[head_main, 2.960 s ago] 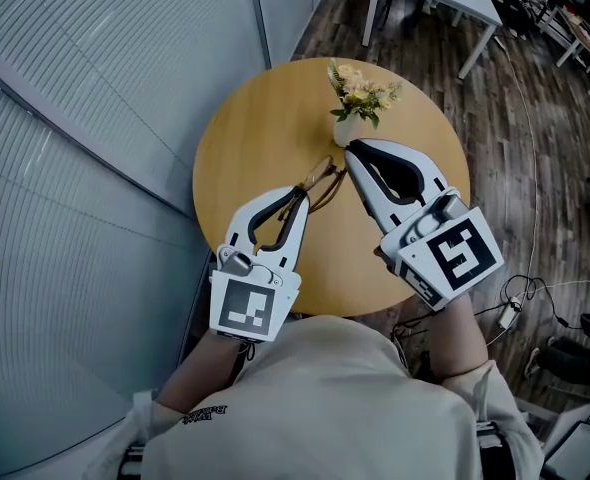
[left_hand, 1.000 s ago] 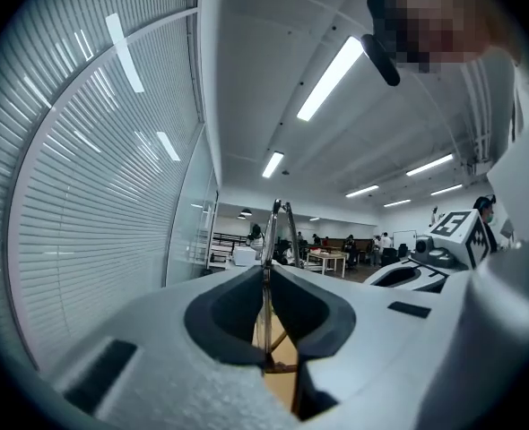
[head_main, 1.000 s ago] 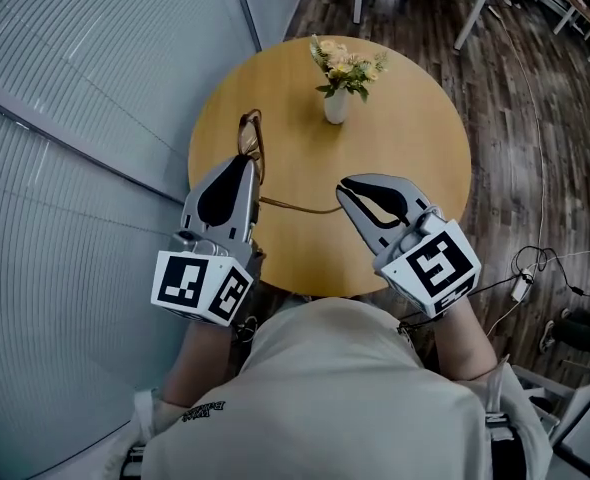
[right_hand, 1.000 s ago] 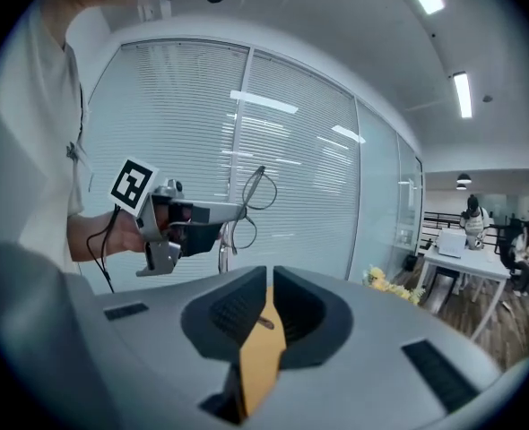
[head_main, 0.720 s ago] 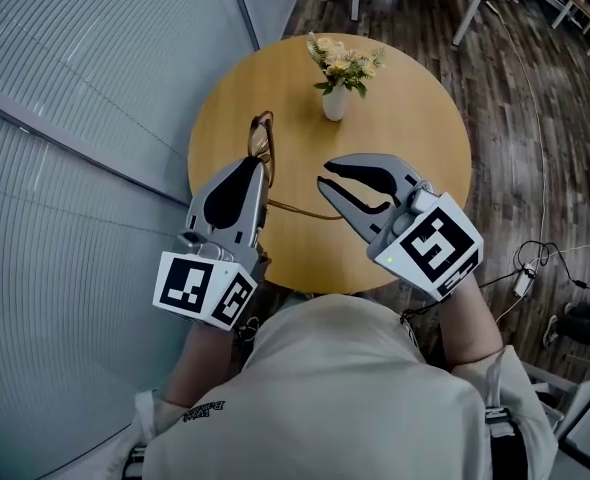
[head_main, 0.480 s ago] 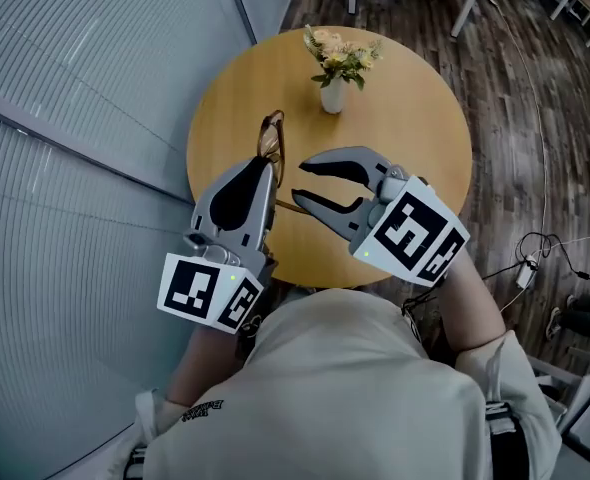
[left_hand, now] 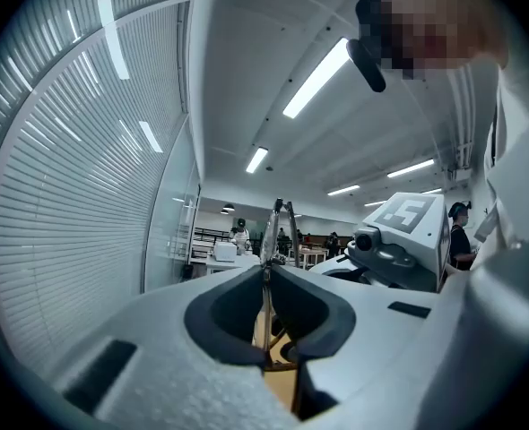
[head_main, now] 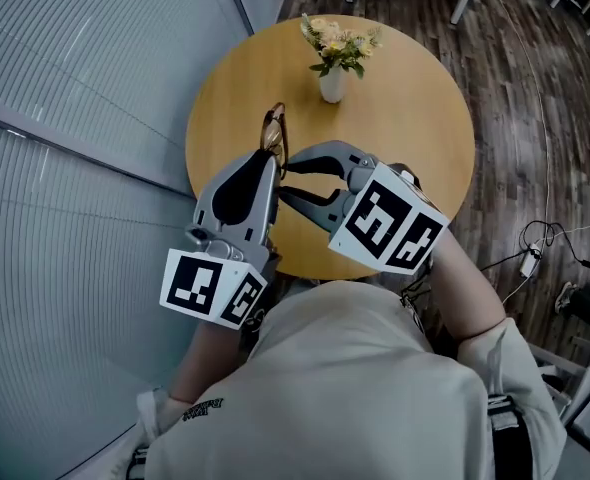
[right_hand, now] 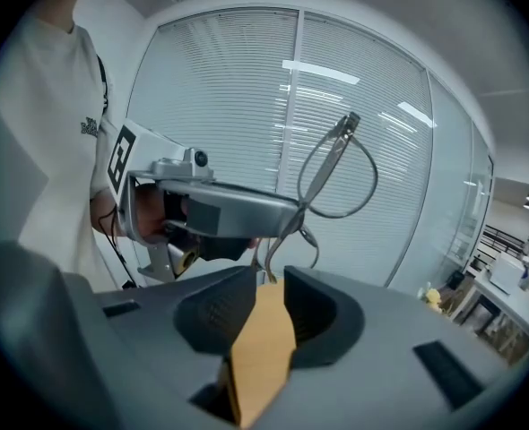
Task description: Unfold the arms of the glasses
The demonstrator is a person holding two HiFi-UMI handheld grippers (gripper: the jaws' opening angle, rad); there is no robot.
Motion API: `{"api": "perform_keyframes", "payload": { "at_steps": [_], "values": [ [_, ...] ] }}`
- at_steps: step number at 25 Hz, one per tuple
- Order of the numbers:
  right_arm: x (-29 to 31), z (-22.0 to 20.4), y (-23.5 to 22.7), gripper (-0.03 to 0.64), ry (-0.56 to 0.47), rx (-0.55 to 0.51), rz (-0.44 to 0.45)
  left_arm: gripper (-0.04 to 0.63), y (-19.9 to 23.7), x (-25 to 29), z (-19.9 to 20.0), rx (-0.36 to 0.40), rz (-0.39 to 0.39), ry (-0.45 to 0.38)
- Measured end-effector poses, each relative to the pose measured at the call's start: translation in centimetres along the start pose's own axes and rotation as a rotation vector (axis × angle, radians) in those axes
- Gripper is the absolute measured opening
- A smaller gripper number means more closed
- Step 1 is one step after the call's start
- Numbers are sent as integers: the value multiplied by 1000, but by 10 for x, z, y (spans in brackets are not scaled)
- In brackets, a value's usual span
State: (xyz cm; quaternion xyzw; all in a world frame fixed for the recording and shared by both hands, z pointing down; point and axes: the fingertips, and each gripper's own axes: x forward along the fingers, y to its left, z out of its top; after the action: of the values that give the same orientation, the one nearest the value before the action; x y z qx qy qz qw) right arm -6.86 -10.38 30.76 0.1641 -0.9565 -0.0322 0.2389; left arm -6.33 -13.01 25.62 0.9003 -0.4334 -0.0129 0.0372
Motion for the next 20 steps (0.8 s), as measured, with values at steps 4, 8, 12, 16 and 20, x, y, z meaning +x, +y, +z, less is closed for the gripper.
{"api": "perform_keyframes", "payload": {
  "at_steps": [4, 8, 12, 16, 20],
  "values": [
    [4, -2, 1, 96, -9, 33, 27, 43, -2, 2, -3, -1, -7, 11],
    [8, -8, -2, 61, -10, 67, 26, 43, -2, 5, -9, 0, -12, 23],
    [7, -15, -6, 48, -9, 91, 27, 43, 5, 7, -12, 8, 3, 31],
    [1, -22, -13, 44, -16, 111, 7, 41, 20, 6, -16, 14, 30, 31],
    [-11, -27, -16, 44, -20, 121, -21, 43, 25, 2, -16, 37, 42, 35]
  ]
}}
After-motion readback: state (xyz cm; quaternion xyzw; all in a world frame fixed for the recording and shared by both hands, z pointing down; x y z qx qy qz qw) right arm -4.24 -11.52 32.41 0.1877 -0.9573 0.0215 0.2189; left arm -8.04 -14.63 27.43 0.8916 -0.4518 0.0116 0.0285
